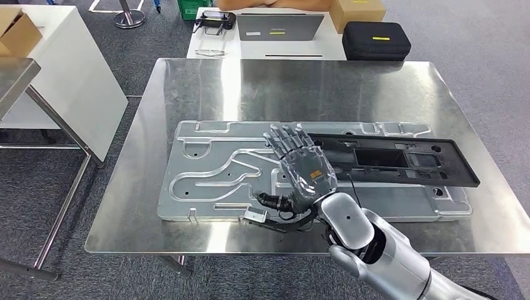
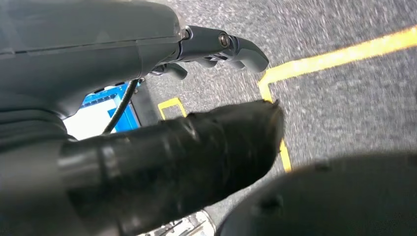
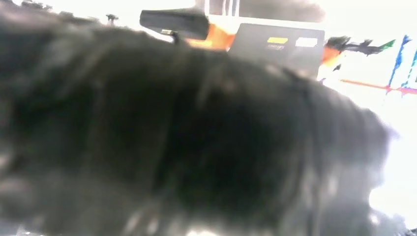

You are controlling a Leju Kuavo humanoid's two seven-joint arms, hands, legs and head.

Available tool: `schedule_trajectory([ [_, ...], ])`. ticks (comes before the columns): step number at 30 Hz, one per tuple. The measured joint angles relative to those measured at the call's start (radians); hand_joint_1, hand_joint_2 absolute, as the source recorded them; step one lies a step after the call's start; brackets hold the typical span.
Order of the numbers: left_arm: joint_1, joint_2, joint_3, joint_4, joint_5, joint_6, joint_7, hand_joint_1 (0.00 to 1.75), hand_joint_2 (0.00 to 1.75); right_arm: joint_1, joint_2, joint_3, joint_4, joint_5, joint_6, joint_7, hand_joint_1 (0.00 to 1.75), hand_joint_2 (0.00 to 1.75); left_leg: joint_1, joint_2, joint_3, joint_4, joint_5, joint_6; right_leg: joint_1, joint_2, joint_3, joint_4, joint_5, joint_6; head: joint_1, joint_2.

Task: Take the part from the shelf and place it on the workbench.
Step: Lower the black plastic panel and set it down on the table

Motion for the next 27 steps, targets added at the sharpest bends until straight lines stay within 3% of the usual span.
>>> schedule_trajectory([
  [1,0.001,0.0,0.0,0.0,0.0,0.003,0.004,0.0,0.0,0.005,0.0,0.005,-0.012,-0.015,0.008,0.001,0.0,0.0,0.0,0.0,-0.005,0.005,0.0,-0.001,-0.001,0.0,-0.002,0.009,0.008,0.0,0.0,0.0],
  [2,0.002,0.0,0.0,0.0,0.0,0.006,0.009,0.0,0.0,0.007,0.0,0.009,-0.024,-0.034,0.017,0.001,0.0,0.0,0.0,0.0,-0.011,0.011,0.0,-0.002,-0.002,-0.001,0.016,-0.024,0.034,0.0,0.0,0.0],
  [5,0.003,-0.001,0.0,0.0,0.0,0.017,0.021,0.0,0.0,0.01,0.0,0.016,-0.058,-0.093,0.031,-0.001,0.0,0.0,-0.001,-0.002,-0.026,0.031,0.001,-0.015,-0.001,-0.001,0.11,-0.2,0.114,-0.008,0.0,0.0],
  [6,0.003,-0.002,0.0,0.0,0.0,0.021,0.024,0.0,0.0,0.013,0.0,0.017,-0.071,-0.109,0.029,-0.002,0.0,0.0,-0.001,-0.003,-0.029,0.036,0.002,-0.022,0.002,-0.001,0.122,-0.227,0.121,-0.013,0.0,0.0],
  [8,0.004,-0.002,0.0,0.0,0.0,0.028,0.026,0.0,0.0,0.029,-0.001,0.02,-0.099,-0.135,0.017,-0.006,0.0,0.0,-0.001,-0.005,-0.031,0.035,0.01,-0.038,0.007,-0.001,0.115,-0.233,0.13,-0.024,0.0,0.0],
  [10,0.007,-0.001,0.0,0.0,0.0,0.034,0.027,0.0,0.87,0.052,-0.003,0.024,-0.122,-0.148,-0.002,-0.008,0.0,0.0,-0.001,-0.005,-0.038,0.042,0.004,-0.053,0.002,-0.002,0.109,-0.244,0.142,-0.039,0.0,0.0],
  [12,0.009,0.001,0.0,0.0,0.0,0.038,0.027,0.0,1.75,0.074,-0.004,0.029,-0.14,-0.148,-0.018,-0.008,0.0,0.0,0.003,-0.004,-0.064,0.107,-0.058,-0.064,-0.003,-0.004,0.095,-0.251,0.16,-0.053,-0.001,0.0],
  [14,0.01,0.0,-0.001,0.0,0.0,0.041,0.027,0.0,1.75,0.096,-0.006,0.035,-0.153,-0.145,-0.027,-0.007,0.0,0.0,0.011,-0.002,-0.104,0.234,-0.148,-0.075,-0.003,-0.005,0.074,-0.25,0.175,-0.056,-0.002,0.0],
  [15,0.01,0.0,-0.001,0.0,0.0,0.042,0.027,0.0,1.75,0.109,-0.007,0.037,-0.158,-0.145,-0.03,-0.006,0.0,0.0,0.015,-0.002,-0.115,0.286,-0.174,-0.08,-0.003,-0.006,0.063,-0.249,0.182,-0.055,-0.002,0.0],
  [16,0.009,0.0,-0.001,0.0,0.0,0.044,0.027,0.0,1.75,0.124,-0.01,0.039,-0.162,-0.145,-0.035,-0.005,0.0,0.0,0.018,-0.002,-0.108,0.307,-0.181,-0.084,-0.003,-0.008,0.054,-0.247,0.188,-0.053,-0.002,0.0],
  [17,0.009,0.0,-0.001,0.0,0.0,0.045,0.027,0.0,1.75,0.14,-0.012,0.041,-0.166,-0.145,-0.041,-0.004,0.0,0.0,0.021,-0.001,-0.08,0.287,-0.169,-0.087,-0.004,-0.009,0.046,-0.246,0.193,-0.05,-0.002,0.0],
  [20,0.01,0.002,-0.002,0.0,0.0,0.049,0.028,0.0,1.75,0.182,-0.02,0.045,-0.182,-0.143,-0.069,0.0,0.0,0.0,0.025,-0.002,0.07,0.086,-0.116,-0.085,-0.007,-0.011,0.033,-0.242,0.206,-0.036,-0.002,0.0],
  [21,0.01,0.003,-0.002,0.0,0.0,0.049,0.03,0.0,1.75,0.194,-0.021,0.046,-0.186,-0.139,-0.079,0.0,0.0,0.0,0.023,-0.003,0.099,0.039,-0.109,-0.08,-0.007,-0.011,0.032,-0.241,0.211,-0.03,-0.002,0.0],
  [22,0.01,0.005,-0.002,0.0,0.001,0.049,0.031,0.0,1.75,0.203,-0.02,0.049,-0.189,-0.132,-0.087,0.0,0.0,0.0,0.02,-0.003,0.109,0.018,-0.11,-0.075,-0.007,-0.011,0.032,-0.241,0.215,-0.024,-0.002,0.0],
  [25,0.009,0.01,-0.002,0.0,0.004,0.048,0.037,0.0,1.75,0.214,-0.004,0.065,-0.189,-0.098,-0.098,0.007,0.0,0.0,0.018,-0.001,0.1,0.005,-0.097,-0.053,-0.007,-0.01,0.028,-0.243,0.222,-0.003,-0.001,0.0],
  [26,0.008,0.011,-0.002,0.0,0.006,0.048,0.038,0.0,1.75,0.215,0.003,0.071,-0.187,-0.089,-0.098,0.011,0.0,0.0,0.02,0.001,0.095,0.0,-0.088,-0.043,-0.007,-0.009,0.021,-0.229,0.205,0.001,-0.001,0.0],
  [27,0.007,0.012,-0.002,0.0,0.008,0.047,0.035,0.0,1.75,0.216,0.01,0.077,-0.185,-0.079,-0.099,0.015,0.0,0.0,0.02,0.004,0.089,-0.003,-0.078,-0.033,-0.007,-0.008,0.006,-0.194,0.17,0.002,-0.001,0.0],
])
